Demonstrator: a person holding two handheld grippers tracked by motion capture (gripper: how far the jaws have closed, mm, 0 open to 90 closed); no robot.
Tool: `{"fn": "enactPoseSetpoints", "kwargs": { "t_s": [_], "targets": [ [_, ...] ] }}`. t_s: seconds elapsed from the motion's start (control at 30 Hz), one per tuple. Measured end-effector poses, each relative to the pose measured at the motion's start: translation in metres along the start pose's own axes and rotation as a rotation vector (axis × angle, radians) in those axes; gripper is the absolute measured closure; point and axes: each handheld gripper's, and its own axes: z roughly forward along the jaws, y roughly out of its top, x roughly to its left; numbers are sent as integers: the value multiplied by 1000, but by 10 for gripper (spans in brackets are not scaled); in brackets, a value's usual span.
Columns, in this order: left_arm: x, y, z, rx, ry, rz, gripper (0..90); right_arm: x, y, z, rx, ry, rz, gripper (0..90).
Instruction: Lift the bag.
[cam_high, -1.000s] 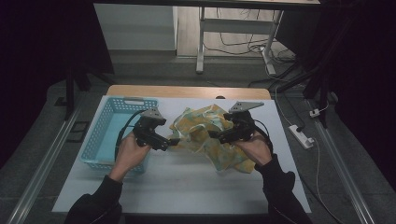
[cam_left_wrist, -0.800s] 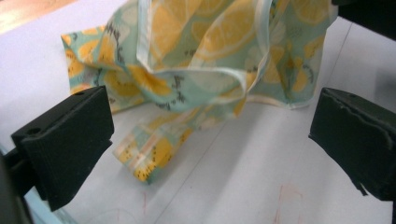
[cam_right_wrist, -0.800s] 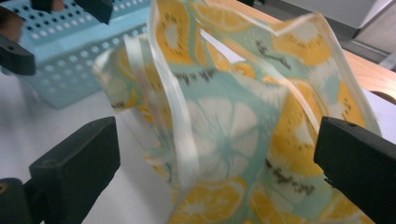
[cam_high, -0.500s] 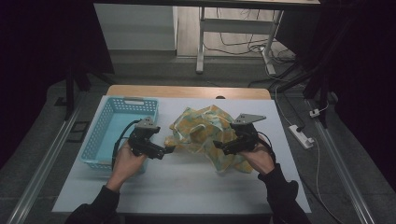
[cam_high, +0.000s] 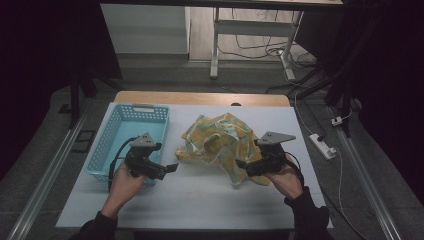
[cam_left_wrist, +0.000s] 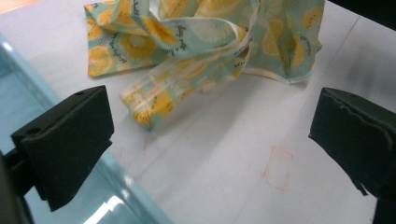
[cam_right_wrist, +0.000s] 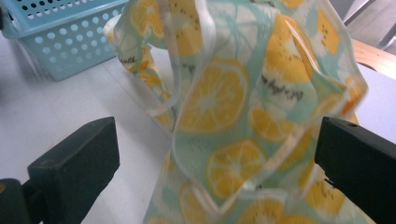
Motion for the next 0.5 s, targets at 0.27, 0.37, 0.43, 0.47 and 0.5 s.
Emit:
{"fn": "enactPoseSetpoints", "kwargs": {
  "t_s": [0.27, 0.37, 0.43, 0.47, 0.5],
  "targets": [
    [-9, -27, -18, 5, 20, -24, 0, 6, -17, -17, -4, -27, 17, 1],
    [-10, -39, -26, -4, 31, -50, 0, 8, -23, -21, -8, -34, 25, 1],
    [-10, -48, -32, -13, 43, -65, 0, 8, -26, -24, -12, -37, 29, 1],
    [-11, -52, -36, -19, 47, -76, 0, 9, -28, -26, -14, -41, 33, 1],
    [-11, -55, -39, -27, 48, -85, 0, 9, -30, -27, -15, -45, 37, 1]
  ]
}}
